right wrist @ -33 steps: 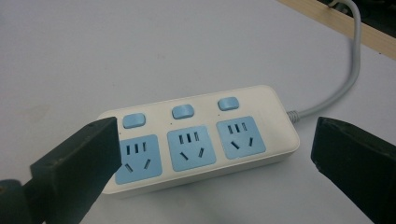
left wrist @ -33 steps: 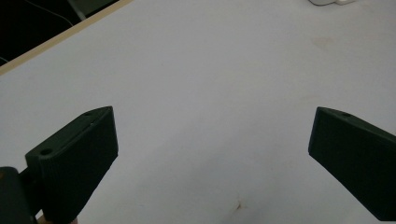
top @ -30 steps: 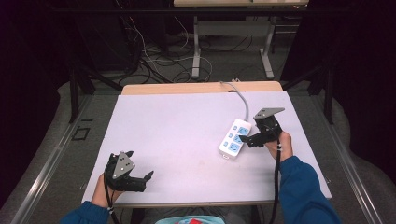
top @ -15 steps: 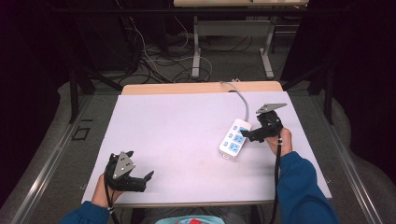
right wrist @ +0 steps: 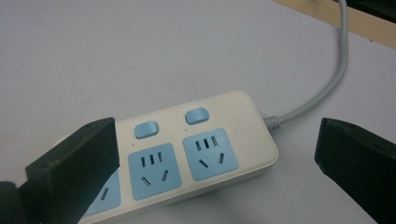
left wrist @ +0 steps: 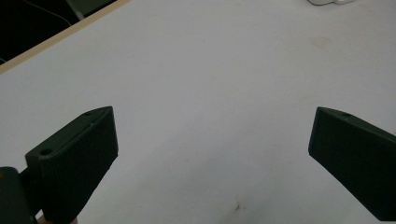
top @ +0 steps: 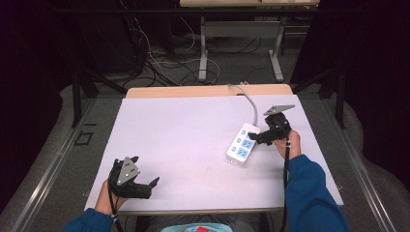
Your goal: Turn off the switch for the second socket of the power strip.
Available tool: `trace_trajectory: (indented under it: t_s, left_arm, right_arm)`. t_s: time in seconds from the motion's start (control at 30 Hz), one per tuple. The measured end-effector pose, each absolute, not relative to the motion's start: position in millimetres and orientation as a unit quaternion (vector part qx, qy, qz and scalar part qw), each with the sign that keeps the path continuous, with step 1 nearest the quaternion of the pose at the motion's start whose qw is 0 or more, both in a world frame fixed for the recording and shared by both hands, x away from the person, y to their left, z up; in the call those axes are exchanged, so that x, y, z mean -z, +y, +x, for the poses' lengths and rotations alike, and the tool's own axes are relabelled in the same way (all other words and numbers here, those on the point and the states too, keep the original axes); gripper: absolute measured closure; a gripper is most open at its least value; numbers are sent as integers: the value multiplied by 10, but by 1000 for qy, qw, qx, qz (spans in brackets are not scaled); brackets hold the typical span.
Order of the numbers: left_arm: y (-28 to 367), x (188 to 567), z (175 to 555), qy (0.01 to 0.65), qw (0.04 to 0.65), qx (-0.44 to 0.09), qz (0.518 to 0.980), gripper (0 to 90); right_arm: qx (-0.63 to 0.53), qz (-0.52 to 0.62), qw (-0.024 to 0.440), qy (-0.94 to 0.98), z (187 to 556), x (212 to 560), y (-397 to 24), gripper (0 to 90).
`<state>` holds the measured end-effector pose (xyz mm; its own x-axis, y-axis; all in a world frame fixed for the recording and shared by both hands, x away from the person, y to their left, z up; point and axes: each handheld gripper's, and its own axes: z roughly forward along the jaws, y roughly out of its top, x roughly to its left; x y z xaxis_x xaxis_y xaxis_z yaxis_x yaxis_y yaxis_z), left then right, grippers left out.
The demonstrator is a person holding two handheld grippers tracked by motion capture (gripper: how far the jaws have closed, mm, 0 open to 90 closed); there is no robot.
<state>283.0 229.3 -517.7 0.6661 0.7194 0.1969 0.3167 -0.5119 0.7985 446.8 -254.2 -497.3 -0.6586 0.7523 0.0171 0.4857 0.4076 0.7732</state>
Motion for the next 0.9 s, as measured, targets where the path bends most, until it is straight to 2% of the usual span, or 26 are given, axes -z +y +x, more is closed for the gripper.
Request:
trace_trajectory:
  t_s: [0.47,0.57,0.63,0.7,0.73,0.8,0.9]
  left_arm:
    - [2296,5175,2837,311,381,-266,829,14]
    - [2295,5177,2836,312,381,-266,829,15]
    - [2297,5175,2837,311,381,-266,829,14]
    - [2297,5175,2837,311,381,-266,829,14]
    - [2296,5176,2836,311,381,-266,829,14]
    - [2297,5175,2836,311,380,-266,829,14]
    - [2295,5178,2835,313,383,-263,828,14]
  right_arm:
    - [-398,369,162,824,4459,4967,-2460,9]
    - [-401,366,158,825,4459,4972,-2440,77]
    - [-403,363,157,826,4457,4971,-2432,162]
    - [-403,362,160,825,4457,4971,-2427,169]
    - [-404,365,155,824,4448,4969,-2406,242]
    - [-406,361,154,825,4451,4971,-2399,299]
    - [-405,365,156,824,4449,4982,-2382,448]
